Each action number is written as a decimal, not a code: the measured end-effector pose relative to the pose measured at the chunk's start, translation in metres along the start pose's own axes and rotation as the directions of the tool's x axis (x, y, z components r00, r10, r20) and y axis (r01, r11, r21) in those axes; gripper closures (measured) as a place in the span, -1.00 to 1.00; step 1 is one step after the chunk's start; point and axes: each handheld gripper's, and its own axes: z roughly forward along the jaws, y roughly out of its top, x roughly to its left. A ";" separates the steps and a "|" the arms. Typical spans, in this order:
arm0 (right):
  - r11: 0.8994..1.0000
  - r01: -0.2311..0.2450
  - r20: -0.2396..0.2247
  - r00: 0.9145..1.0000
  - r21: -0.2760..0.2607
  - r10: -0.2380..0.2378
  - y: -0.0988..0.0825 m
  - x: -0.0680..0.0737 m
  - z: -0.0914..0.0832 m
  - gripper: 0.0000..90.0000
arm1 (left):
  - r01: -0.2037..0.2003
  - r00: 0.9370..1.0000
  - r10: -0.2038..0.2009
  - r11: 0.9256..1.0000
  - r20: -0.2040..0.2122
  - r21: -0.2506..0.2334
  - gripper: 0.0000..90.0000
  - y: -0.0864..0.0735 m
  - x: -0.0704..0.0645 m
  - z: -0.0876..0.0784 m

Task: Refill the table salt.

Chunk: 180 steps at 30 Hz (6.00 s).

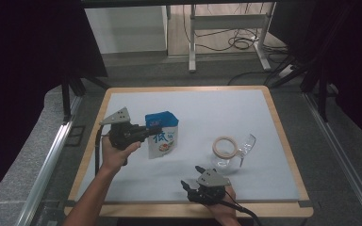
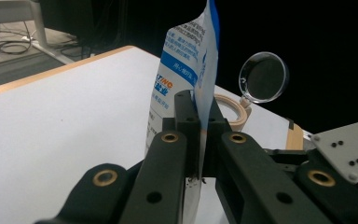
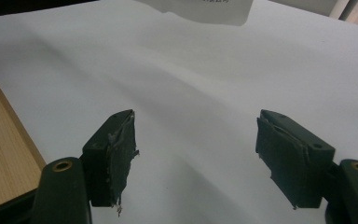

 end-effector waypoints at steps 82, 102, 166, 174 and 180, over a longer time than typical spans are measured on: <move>0.990 0.138 0.213 0.967 0.024 -0.140 0.009 -0.006 0.012 -0.34 | 0.001 0.985 -0.004 1.000 0.173 0.021 1.00 0.003 -0.060 0.039; 0.989 0.149 0.186 0.972 -0.015 -0.144 0.011 -0.003 0.010 -0.19 | 0.028 0.978 -0.036 0.999 0.206 0.039 1.00 0.007 -0.059 0.056; 0.997 -0.069 -0.005 0.998 -0.040 0.069 0.002 -0.009 0.012 -0.02 | 0.064 0.983 -0.092 0.983 0.161 0.170 1.00 0.027 -0.053 0.129; 0.993 -0.105 -0.017 0.994 -0.051 0.104 0.001 -0.013 0.012 -0.02 | 0.067 0.983 -0.097 0.980 0.157 0.190 1.00 0.030 -0.052 0.137; 0.990 -0.129 -0.030 0.991 -0.055 0.128 -0.001 -0.013 0.012 -0.02 | 0.062 0.984 -0.095 0.975 0.149 0.215 1.00 0.033 -0.050 0.141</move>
